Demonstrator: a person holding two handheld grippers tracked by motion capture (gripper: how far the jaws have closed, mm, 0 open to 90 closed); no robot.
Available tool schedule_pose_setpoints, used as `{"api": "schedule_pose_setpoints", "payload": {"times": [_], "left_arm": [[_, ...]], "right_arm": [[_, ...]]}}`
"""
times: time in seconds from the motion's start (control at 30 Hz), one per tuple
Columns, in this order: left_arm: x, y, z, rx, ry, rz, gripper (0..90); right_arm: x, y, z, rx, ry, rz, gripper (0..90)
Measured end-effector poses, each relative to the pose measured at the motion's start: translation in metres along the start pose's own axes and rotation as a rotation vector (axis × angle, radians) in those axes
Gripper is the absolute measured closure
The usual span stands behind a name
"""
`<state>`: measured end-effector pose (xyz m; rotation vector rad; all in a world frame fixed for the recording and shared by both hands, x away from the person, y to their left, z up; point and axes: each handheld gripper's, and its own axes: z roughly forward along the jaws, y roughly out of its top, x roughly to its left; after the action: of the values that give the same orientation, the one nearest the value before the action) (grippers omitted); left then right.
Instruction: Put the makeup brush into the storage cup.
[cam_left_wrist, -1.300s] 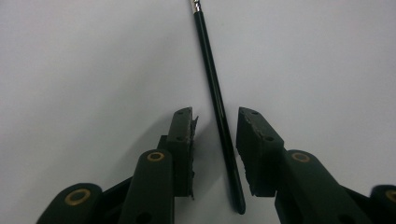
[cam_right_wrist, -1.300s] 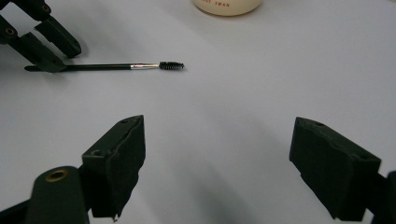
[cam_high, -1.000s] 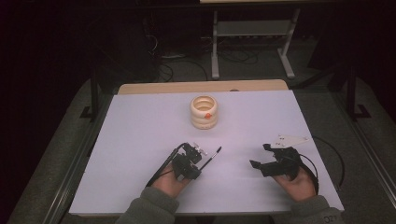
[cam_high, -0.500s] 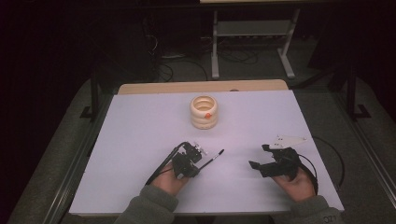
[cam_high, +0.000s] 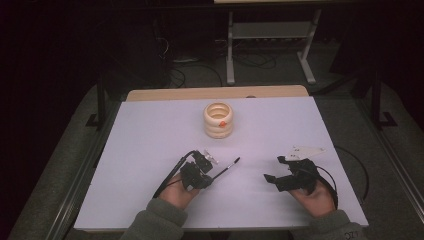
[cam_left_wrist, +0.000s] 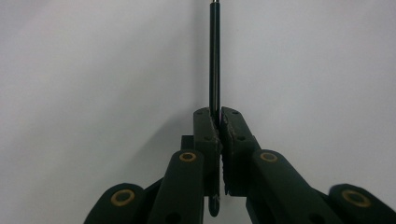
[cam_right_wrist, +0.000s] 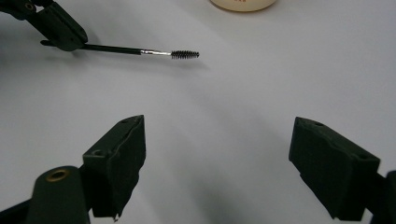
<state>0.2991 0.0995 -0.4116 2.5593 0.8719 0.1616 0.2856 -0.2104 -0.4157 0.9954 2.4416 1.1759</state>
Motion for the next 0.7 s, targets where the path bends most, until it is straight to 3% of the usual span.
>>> {"api": "schedule_pose_setpoints", "payload": {"times": [0.17,0.27,0.33,0.43,0.57,0.7], "left_arm": [[0.001,-0.002,-0.006,-0.041,-0.012,-0.009,86.2],[0.002,-0.003,-0.012,-0.071,-0.021,0.0,86.2],[0.004,-0.005,-0.016,-0.095,-0.027,0.013,86.2],[0.006,-0.008,-0.023,-0.134,-0.051,0.004,86.2],[0.011,-0.013,-0.032,-0.188,-0.072,-0.023,86.2],[0.014,-0.018,-0.04,-0.229,-0.081,-0.009,86.2]], "right_arm": [[0.004,0.002,0.003,0.005,0.019,0.005,17.8],[0.008,0.006,0.005,0.002,0.064,0.031,17.9],[0.008,0.007,0.006,-0.003,0.072,0.02,17.9],[0.013,0.014,0.011,0.004,0.128,0.035,17.9],[0.018,0.022,0.015,0.009,0.16,0.033,17.9],[0.027,0.039,0.026,0.002,0.224,0.034,18.9]]}}
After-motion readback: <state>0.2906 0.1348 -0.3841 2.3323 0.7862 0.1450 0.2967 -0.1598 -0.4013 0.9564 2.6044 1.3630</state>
